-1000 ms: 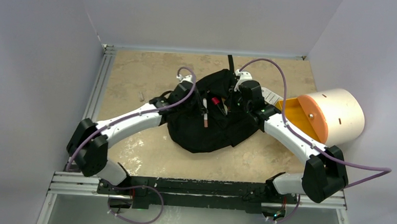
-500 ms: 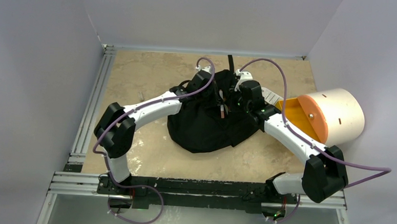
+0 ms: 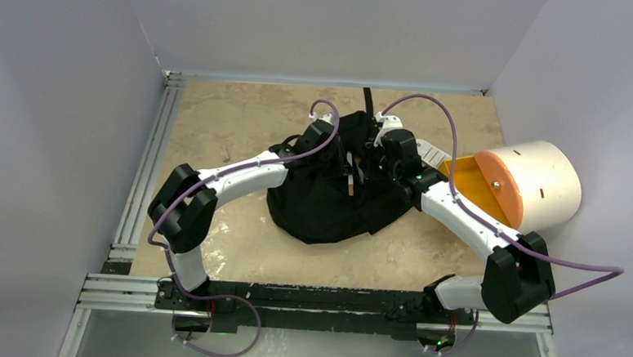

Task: Pack the student bag
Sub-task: Place the stationery in the student bag.

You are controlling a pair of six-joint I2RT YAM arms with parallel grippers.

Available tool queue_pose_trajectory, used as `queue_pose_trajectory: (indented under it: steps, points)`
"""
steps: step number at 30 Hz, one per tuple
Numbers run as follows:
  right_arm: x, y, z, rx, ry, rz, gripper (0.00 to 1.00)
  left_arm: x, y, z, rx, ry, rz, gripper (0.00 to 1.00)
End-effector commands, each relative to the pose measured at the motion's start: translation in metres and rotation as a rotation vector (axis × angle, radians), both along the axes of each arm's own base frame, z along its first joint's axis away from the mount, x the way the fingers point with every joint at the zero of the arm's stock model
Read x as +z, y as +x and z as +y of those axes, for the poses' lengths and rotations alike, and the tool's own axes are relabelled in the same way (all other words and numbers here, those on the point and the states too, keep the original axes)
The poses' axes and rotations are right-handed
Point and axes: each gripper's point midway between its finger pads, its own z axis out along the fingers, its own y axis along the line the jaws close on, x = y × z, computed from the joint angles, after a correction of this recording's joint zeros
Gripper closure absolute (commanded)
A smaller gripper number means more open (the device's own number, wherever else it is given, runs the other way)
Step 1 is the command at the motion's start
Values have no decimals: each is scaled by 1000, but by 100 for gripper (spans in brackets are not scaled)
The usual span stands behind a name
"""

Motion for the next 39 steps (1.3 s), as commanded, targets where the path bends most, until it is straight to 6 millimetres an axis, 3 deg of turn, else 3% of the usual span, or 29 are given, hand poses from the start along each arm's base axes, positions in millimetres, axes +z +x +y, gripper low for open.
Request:
queue_pose_trajectory:
  steps: [1, 11, 23, 30, 35, 39]
  points:
    - [30, 0, 12, 36, 67, -73, 100, 6, -6, 1, -4, -40, 3, 100]
    - [34, -3, 11, 36, 69, -76, 100, 6, 7, -8, -15, -44, -3, 100]
    - [30, 1, 13, 29, 86, -86, 100, 34, 64, 4, 44, -134, -43, 100]
    - [26, -2, 17, 47, 102, -69, 100, 29, 73, -3, 36, -180, -20, 100]
    - [26, -3, 16, 43, 100, -69, 100, 26, 69, -14, -17, -213, -1, 66]
    - [24, -4, 15, 40, 94, -67, 100, 33, 64, -9, -22, -208, -18, 52]
